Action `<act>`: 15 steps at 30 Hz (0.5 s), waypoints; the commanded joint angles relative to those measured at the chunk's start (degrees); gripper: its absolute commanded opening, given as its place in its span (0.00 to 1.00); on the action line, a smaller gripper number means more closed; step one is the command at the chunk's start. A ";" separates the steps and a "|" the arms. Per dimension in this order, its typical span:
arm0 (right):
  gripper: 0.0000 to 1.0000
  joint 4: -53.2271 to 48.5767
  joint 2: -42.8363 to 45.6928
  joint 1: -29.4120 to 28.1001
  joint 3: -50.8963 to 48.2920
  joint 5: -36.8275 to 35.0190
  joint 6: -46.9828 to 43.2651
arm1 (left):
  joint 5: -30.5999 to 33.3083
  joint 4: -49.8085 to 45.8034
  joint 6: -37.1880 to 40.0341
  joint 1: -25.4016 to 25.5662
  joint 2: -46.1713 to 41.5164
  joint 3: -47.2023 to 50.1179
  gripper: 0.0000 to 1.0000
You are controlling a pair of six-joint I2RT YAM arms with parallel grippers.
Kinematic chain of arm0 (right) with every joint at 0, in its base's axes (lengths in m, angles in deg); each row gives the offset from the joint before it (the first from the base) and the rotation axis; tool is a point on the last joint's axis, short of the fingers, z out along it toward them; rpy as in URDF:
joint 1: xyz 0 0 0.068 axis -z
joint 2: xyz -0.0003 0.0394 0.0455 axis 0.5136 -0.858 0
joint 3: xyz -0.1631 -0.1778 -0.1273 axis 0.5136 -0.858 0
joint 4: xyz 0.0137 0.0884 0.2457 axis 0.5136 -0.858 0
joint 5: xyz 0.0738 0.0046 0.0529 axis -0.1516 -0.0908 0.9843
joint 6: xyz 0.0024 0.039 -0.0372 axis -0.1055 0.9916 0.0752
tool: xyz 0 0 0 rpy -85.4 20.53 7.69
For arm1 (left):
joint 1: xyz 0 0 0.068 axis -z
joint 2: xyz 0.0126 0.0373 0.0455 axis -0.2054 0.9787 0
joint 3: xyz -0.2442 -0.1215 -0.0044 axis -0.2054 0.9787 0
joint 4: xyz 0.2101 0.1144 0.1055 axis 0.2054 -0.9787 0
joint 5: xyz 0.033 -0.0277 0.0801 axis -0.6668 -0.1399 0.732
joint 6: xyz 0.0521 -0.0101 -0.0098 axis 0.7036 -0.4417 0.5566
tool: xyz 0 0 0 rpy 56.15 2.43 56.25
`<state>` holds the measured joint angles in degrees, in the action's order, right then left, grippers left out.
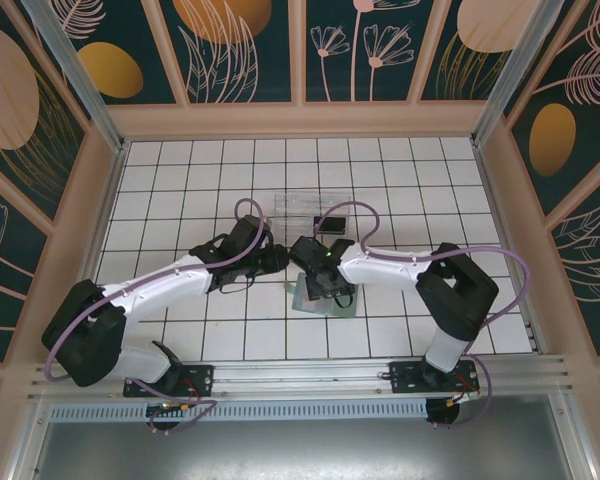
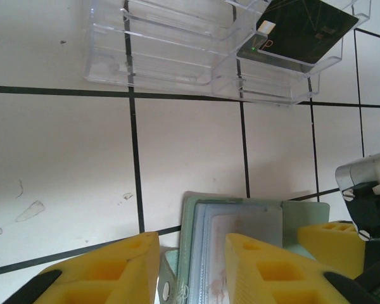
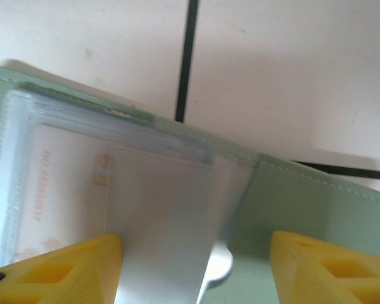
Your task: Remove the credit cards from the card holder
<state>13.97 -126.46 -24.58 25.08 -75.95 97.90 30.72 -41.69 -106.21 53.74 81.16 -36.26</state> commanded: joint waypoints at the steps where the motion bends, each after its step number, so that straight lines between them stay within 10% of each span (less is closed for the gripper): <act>1: 0.63 -3.01 3.19 0.50 -2.04 -2.75 2.31 | -1.72 -1.47 1.14 -0.26 1.01 -1.80 0.33; 15: 0.60 -7.62 16.46 5.65 -10.97 -5.71 10.22 | -3.82 -0.50 -1.32 1.72 5.57 -4.33 0.29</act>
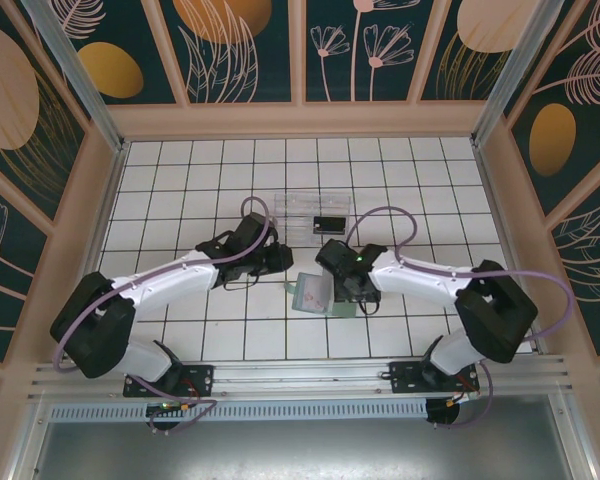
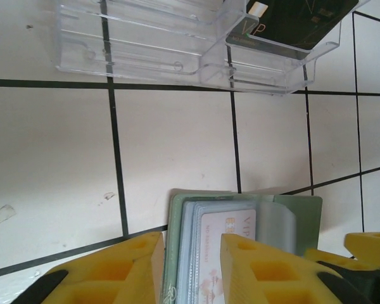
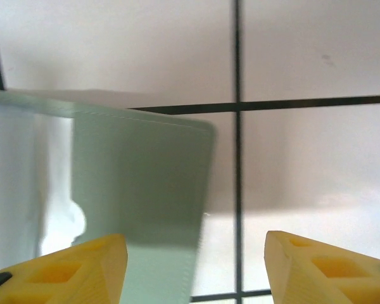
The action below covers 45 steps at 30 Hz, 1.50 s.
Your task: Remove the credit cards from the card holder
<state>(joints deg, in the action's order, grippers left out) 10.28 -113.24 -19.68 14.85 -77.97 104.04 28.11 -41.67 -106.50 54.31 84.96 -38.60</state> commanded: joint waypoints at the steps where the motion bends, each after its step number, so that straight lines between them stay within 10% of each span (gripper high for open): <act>1: 0.60 -4.89 4.39 1.18 -0.85 -4.23 4.47 | -1.24 -0.61 -1.17 1.59 2.34 -2.42 0.29; 15: 0.53 7.49 8.08 0.85 0.13 9.89 0.47 | 2.05 0.10 -4.65 5.38 4.68 -2.56 0.08; 29: 0.61 3.41 -16.29 -6.90 16.79 3.48 -3.32 | 0.86 3.96 -7.71 -0.20 -4.08 8.76 0.07; 45: 0.63 3.63 -18.25 -7.11 14.52 3.12 -2.81 | 0.07 4.23 -6.92 -0.38 -3.48 8.04 0.07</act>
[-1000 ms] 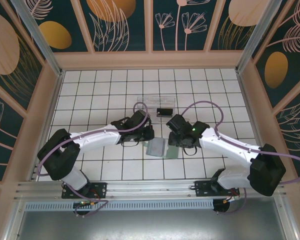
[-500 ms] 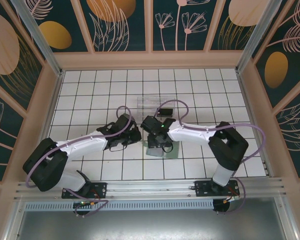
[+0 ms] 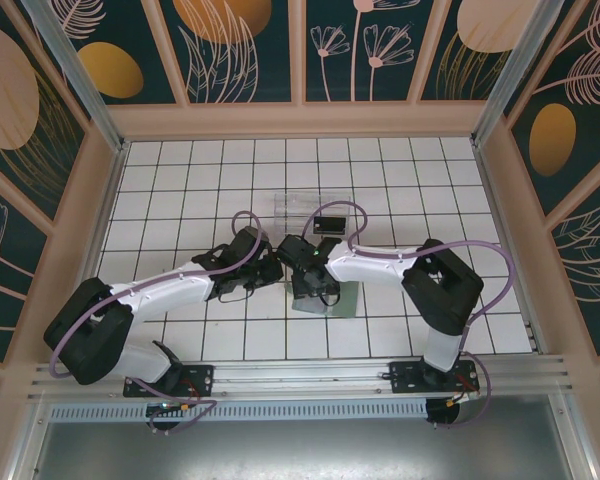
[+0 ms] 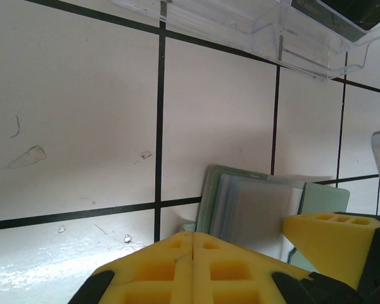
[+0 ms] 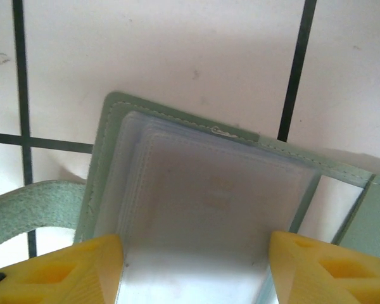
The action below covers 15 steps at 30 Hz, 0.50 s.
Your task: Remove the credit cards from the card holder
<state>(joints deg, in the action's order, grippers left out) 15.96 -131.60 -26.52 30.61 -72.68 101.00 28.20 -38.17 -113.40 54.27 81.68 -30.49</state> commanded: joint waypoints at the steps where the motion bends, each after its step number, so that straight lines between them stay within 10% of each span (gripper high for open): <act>1: 0.63 -2.09 0.35 -0.23 -1.50 -2.16 0.28 | -0.02 0.64 0.16 -0.32 -0.10 -0.20 0.07; 15: 0.60 -2.43 6.64 1.04 -6.91 -3.04 1.53 | -0.79 -0.44 1.21 -0.38 1.95 -2.90 0.07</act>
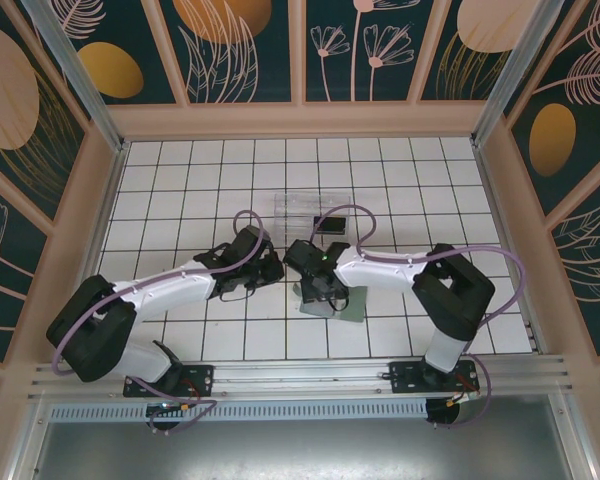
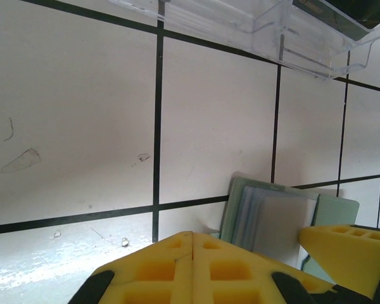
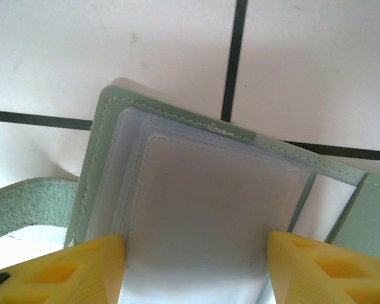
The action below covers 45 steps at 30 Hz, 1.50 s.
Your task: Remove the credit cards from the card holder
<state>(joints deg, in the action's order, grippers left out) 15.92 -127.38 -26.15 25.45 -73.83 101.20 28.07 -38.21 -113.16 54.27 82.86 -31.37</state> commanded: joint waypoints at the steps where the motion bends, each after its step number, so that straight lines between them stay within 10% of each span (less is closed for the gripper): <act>1: 0.59 -1.94 3.07 1.01 -2.29 -1.53 1.39 | -0.61 -0.44 1.03 -0.33 0.90 -2.21 0.07; 18: 0.16 6.23 8.81 2.99 -7.22 1.45 0.17 | -2.86 -0.90 1.19 -0.21 2.09 -3.90 0.07; 45: 0.16 31.64 22.84 12.92 -24.78 19.88 5.34 | -8.00 9.12 -3.91 8.17 14.53 -7.62 0.06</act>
<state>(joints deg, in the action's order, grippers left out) 42.45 -106.48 -13.89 2.26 -57.46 104.94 21.78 -31.37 -116.40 61.92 95.98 -37.29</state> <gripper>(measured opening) 0.154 0.061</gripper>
